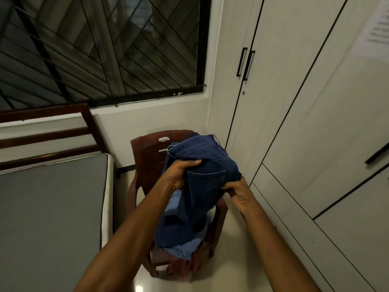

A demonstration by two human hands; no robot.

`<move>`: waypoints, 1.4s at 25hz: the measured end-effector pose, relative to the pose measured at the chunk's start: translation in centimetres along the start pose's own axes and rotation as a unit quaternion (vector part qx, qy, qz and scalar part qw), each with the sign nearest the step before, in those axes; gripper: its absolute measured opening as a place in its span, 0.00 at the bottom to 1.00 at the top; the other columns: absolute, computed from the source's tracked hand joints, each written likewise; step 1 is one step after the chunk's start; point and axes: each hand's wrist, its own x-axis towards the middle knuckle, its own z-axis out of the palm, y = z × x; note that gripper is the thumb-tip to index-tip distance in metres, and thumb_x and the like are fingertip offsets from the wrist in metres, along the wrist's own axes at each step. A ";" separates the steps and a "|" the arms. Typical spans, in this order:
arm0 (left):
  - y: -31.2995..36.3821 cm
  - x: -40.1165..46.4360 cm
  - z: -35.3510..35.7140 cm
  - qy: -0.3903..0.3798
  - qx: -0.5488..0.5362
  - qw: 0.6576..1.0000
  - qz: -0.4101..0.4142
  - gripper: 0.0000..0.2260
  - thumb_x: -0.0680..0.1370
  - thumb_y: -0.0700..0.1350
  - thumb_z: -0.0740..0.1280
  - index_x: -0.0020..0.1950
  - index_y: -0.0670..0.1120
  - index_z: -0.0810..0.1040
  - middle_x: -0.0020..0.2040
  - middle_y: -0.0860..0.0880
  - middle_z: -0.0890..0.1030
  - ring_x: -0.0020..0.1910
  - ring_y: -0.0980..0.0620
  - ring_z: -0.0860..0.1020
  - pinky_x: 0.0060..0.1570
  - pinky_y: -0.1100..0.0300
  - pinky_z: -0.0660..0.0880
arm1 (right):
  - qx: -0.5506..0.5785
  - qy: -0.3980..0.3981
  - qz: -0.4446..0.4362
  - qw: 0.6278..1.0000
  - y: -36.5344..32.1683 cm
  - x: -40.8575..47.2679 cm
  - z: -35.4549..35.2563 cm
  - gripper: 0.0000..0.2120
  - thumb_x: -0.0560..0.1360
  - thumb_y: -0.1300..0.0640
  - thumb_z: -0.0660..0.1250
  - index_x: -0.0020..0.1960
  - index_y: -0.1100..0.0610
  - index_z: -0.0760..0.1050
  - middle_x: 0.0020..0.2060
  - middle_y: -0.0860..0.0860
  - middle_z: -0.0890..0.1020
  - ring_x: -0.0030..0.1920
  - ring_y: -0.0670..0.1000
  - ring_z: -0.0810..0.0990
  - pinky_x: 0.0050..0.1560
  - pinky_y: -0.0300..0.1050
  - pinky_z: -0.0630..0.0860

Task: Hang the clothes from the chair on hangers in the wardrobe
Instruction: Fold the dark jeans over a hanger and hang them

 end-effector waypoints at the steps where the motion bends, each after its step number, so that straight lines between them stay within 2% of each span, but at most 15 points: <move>1: 0.0 -0.6 0.5 -0.003 0.010 1.000 0.001 0.23 0.68 0.37 0.76 0.62 0.41 0.80 0.59 0.41 0.84 0.59 0.41 0.82 0.58 0.47 0.78 | 0.044 -0.023 0.003 0.999 -0.6 -1.0 -0.7 0.28 0.60 0.75 0.66 0.59 0.63 0.80 0.50 0.58 0.85 0.49 0.58 0.84 0.42 0.46 0.82; 3: 0.6 -1.7 1.0 -0.028 0.055 0.998 -0.002 0.25 0.66 0.38 0.78 0.63 0.41 0.80 0.59 0.42 0.84 0.61 0.40 0.81 0.62 0.45 0.77 | 0.122 -0.071 0.027 0.990 -1.4 -2.9 -2.2 0.24 0.64 0.69 0.71 0.60 0.61 0.82 0.54 0.59 0.85 0.53 0.58 0.84 0.50 0.49 0.82; 6: 2.2 -2.5 1.5 -0.070 0.193 0.978 -0.024 0.28 0.68 0.40 0.81 0.66 0.43 0.78 0.61 0.43 0.84 0.62 0.41 0.81 0.67 0.42 0.74 | 0.128 -0.114 0.038 0.985 -2.1 -4.2 -3.1 0.26 0.63 0.56 0.80 0.61 0.57 0.82 0.57 0.58 0.84 0.57 0.59 0.82 0.57 0.54 0.81; 8: 3.0 -3.3 2.8 -0.109 0.301 0.947 -0.034 0.29 0.68 0.45 0.82 0.67 0.46 0.78 0.62 0.46 0.83 0.63 0.45 0.81 0.68 0.43 0.74 | 0.103 -0.107 0.022 0.989 -2.2 -4.6 -2.1 0.24 0.68 0.60 0.74 0.64 0.57 0.81 0.59 0.58 0.84 0.58 0.59 0.82 0.60 0.54 0.80; 11: 3.9 -4.7 4.3 -0.155 0.427 0.890 -0.026 0.26 0.71 0.49 0.81 0.66 0.51 0.78 0.61 0.51 0.83 0.61 0.52 0.82 0.66 0.52 0.76 | 0.077 -0.066 -0.008 0.995 -2.0 -5.1 -0.9 0.19 0.70 0.68 0.69 0.59 0.59 0.84 0.56 0.60 0.85 0.55 0.60 0.84 0.60 0.54 0.81; 15: 5.2 -7.3 2.2 -0.098 0.495 0.862 -0.042 0.29 0.66 0.61 0.81 0.63 0.51 0.82 0.57 0.53 0.85 0.57 0.52 0.83 0.66 0.50 0.77 | 0.058 -0.020 -0.039 0.997 -1.2 -6.8 -1.3 0.19 0.74 0.69 0.69 0.64 0.64 0.80 0.63 0.64 0.80 0.60 0.63 0.82 0.62 0.57 0.80; 19: 4.4 -9.7 0.4 -0.135 0.477 0.868 0.027 0.19 0.72 0.48 0.80 0.56 0.39 0.83 0.52 0.44 0.86 0.52 0.45 0.85 0.60 0.44 0.80 | 0.100 0.051 -0.102 0.988 0.5 -10.1 -0.4 0.26 0.71 0.69 0.72 0.69 0.67 0.75 0.65 0.67 0.78 0.63 0.67 0.79 0.57 0.56 0.81; 23: 3.5 -12.4 1.2 -0.147 0.384 0.909 0.073 0.13 0.79 0.43 0.73 0.55 0.33 0.81 0.53 0.37 0.85 0.53 0.37 0.83 0.61 0.41 0.79 | 0.114 0.042 -0.148 0.981 0.3 -13.2 0.7 0.37 0.66 0.67 0.78 0.73 0.65 0.70 0.68 0.67 0.76 0.68 0.69 0.75 0.65 0.61 0.77; 25: 3.4 -13.8 2.0 -0.145 0.323 0.931 0.091 0.10 0.79 0.41 0.71 0.55 0.35 0.82 0.55 0.38 0.85 0.54 0.40 0.83 0.60 0.44 0.79 | 0.086 0.022 -0.176 0.980 -0.8 -14.7 1.0 0.36 0.68 0.71 0.73 0.74 0.60 0.70 0.67 0.62 0.78 0.67 0.66 0.77 0.64 0.58 0.78; 27: 4.2 -15.2 3.1 -0.120 0.266 0.952 0.096 0.04 0.79 0.40 0.70 0.51 0.44 0.85 0.52 0.44 0.86 0.51 0.47 0.84 0.55 0.49 0.80 | 0.044 0.013 -0.201 0.979 -2.4 -16.2 1.1 0.38 0.68 0.73 0.71 0.76 0.54 0.69 0.68 0.58 0.79 0.66 0.61 0.79 0.63 0.56 0.79; 28: 4.9 -15.9 3.8 -0.116 0.240 0.958 0.102 0.07 0.79 0.39 0.70 0.48 0.49 0.86 0.50 0.47 0.87 0.49 0.49 0.84 0.54 0.51 0.79 | 0.041 0.011 -0.209 0.977 -3.3 -16.7 1.0 0.41 0.68 0.73 0.72 0.77 0.51 0.68 0.67 0.56 0.79 0.65 0.59 0.80 0.62 0.56 0.79; 30: 6.3 -16.8 4.7 -0.108 0.205 0.966 0.118 0.11 0.79 0.38 0.69 0.46 0.52 0.87 0.47 0.49 0.87 0.48 0.51 0.84 0.57 0.49 0.78 | 0.086 0.022 -0.215 0.973 -4.8 -17.4 0.4 0.43 0.67 0.73 0.72 0.77 0.48 0.67 0.64 0.52 0.82 0.61 0.57 0.82 0.61 0.55 0.80; 31: 7.0 -17.3 5.2 -0.105 0.195 0.967 0.129 0.09 0.79 0.38 0.69 0.48 0.51 0.86 0.48 0.49 0.87 0.49 0.50 0.84 0.60 0.47 0.78 | 0.120 0.023 -0.212 0.970 -5.3 -17.8 -0.1 0.40 0.67 0.73 0.72 0.75 0.50 0.70 0.61 0.53 0.84 0.59 0.57 0.83 0.60 0.54 0.81; 34: 8.5 -18.7 6.8 -0.136 0.205 0.958 0.149 0.07 0.79 0.40 0.69 0.50 0.51 0.84 0.50 0.47 0.86 0.53 0.46 0.83 0.60 0.47 0.79 | 0.183 0.007 -0.150 0.972 -5.1 -18.2 -1.2 0.20 0.70 0.67 0.69 0.61 0.59 0.79 0.54 0.56 0.85 0.54 0.57 0.83 0.58 0.52 0.80; 35: 8.8 -19.2 7.5 -0.152 0.219 0.951 0.154 0.07 0.80 0.40 0.69 0.48 0.51 0.85 0.50 0.46 0.85 0.53 0.46 0.83 0.59 0.49 0.79 | 0.181 0.007 -0.112 0.977 -4.4 -18.2 -1.7 0.19 0.69 0.67 0.70 0.59 0.60 0.80 0.54 0.57 0.85 0.54 0.58 0.83 0.60 0.53 0.79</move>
